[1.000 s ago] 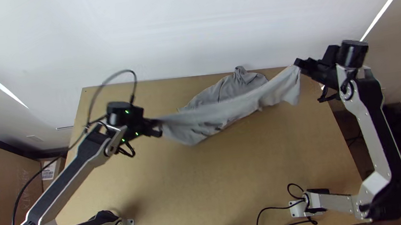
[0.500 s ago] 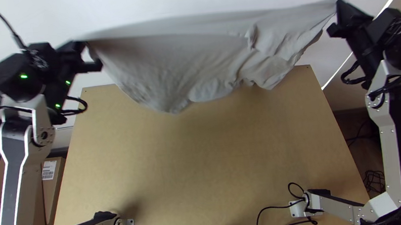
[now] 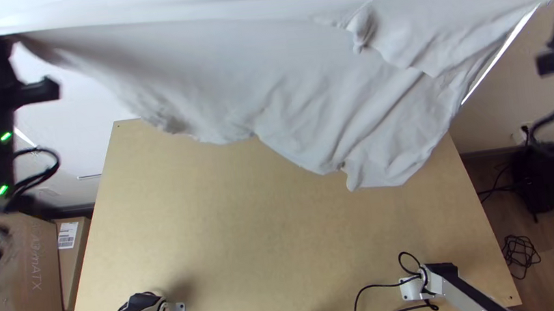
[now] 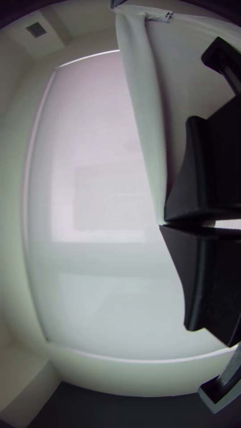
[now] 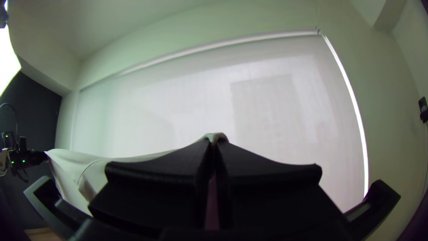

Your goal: Fold the t-shirt

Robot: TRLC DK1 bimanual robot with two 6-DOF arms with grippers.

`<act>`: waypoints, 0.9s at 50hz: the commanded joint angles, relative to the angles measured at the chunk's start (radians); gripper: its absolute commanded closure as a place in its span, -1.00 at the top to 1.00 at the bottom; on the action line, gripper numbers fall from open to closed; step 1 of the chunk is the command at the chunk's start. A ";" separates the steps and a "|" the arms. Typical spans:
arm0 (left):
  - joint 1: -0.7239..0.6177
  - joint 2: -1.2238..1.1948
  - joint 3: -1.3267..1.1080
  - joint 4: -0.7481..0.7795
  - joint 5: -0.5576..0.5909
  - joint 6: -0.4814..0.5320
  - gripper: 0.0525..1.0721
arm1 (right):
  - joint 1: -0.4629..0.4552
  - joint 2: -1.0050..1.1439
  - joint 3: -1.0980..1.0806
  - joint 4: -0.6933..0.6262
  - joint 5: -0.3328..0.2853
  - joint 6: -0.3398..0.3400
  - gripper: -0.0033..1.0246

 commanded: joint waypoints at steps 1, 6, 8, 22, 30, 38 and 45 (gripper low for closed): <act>0.023 -0.178 -0.012 0.045 -0.078 -0.048 -0.95 | 0.016 -0.138 -0.023 0.011 0.056 -0.014 -0.96; 0.037 -0.276 -0.026 0.046 -0.078 -0.077 -0.95 | 0.051 -0.208 -0.020 -0.043 0.054 -0.014 -0.96; 0.045 -0.314 -0.035 0.046 -0.077 -0.078 -0.95 | 0.062 -0.230 -0.018 -0.064 0.053 -0.014 -0.96; 0.123 -0.543 -0.222 -0.158 -0.014 -0.215 -0.95 | 0.069 -0.288 -0.077 -0.218 0.036 0.038 -0.96; 0.128 -0.690 -0.513 -0.238 0.051 -0.272 -0.95 | 0.080 -0.345 -0.308 -0.221 0.028 0.063 -0.96; 0.118 -0.796 -0.810 -0.253 0.069 -0.287 -0.95 | 0.125 -0.414 -0.606 -0.222 0.028 0.098 -0.96; 0.102 -0.845 -1.060 -0.195 0.071 -0.275 -0.95 | 0.160 -0.493 -0.893 -0.201 0.030 0.101 -0.96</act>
